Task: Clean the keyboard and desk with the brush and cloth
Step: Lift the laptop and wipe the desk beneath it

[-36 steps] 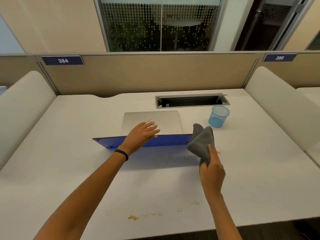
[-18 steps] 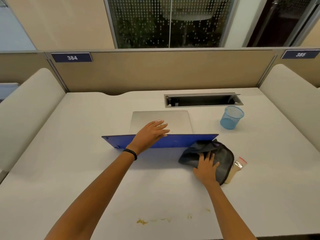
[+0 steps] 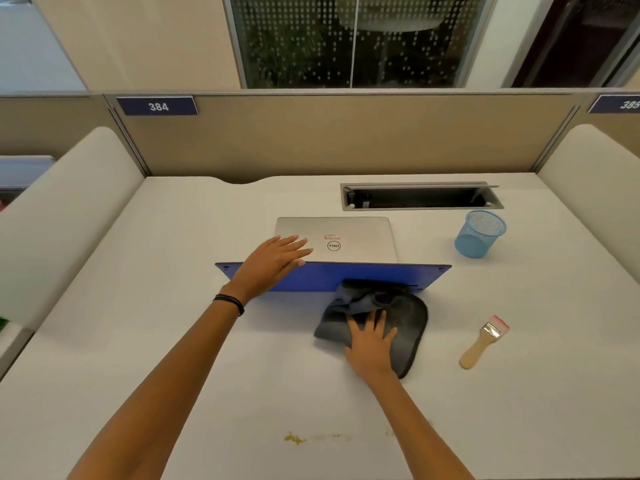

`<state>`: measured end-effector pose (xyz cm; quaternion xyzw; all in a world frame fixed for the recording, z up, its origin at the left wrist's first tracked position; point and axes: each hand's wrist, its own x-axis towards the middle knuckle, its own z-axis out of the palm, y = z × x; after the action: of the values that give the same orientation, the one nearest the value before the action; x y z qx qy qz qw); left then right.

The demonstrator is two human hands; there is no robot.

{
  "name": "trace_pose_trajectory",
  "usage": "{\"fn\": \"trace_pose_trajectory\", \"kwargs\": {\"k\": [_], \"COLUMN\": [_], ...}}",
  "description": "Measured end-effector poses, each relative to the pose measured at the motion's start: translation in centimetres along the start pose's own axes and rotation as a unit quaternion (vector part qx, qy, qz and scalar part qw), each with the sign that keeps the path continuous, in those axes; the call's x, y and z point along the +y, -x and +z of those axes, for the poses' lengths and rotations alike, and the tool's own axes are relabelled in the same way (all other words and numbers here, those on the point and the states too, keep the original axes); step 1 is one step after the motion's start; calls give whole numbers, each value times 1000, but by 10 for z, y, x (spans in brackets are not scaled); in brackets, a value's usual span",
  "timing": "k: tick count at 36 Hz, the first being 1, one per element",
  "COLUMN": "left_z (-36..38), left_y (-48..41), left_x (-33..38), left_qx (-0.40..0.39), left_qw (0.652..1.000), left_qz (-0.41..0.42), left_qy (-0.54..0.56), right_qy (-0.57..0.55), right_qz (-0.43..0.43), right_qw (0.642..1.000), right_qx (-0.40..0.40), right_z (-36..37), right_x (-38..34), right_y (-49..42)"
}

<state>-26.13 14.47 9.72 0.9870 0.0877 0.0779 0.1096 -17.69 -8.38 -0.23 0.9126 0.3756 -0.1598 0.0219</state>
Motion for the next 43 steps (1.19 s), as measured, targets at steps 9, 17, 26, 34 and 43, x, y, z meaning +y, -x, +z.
{"fn": "trace_pose_trajectory", "kwargs": {"k": [9, 17, 26, 34, 43], "left_z": [-8, -18, -16, -18, -24], "left_y": [24, 34, 45, 43, 31], "left_x": [-26, -38, -43, -48, -57], "left_qx": [-20, -44, -60, -88, -156], "left_qw": [998, 996, 995, 993, 982], "left_qz": [-41, -54, -42, -30, -36], "left_qy": [38, 63, 65, 75, 101], "right_qy": [5, -327, -236, -44, -47], "right_qz": [-194, -109, -60, -120, -192], "right_qw": [980, 921, 969, 991, 978], "right_qx": [-32, 182, 33, -43, -62], "right_z": [13, -30, -15, 7, 11], "right_x": [-62, -18, 9, -35, -128], "right_y": [18, 30, 14, 10, 10]}}
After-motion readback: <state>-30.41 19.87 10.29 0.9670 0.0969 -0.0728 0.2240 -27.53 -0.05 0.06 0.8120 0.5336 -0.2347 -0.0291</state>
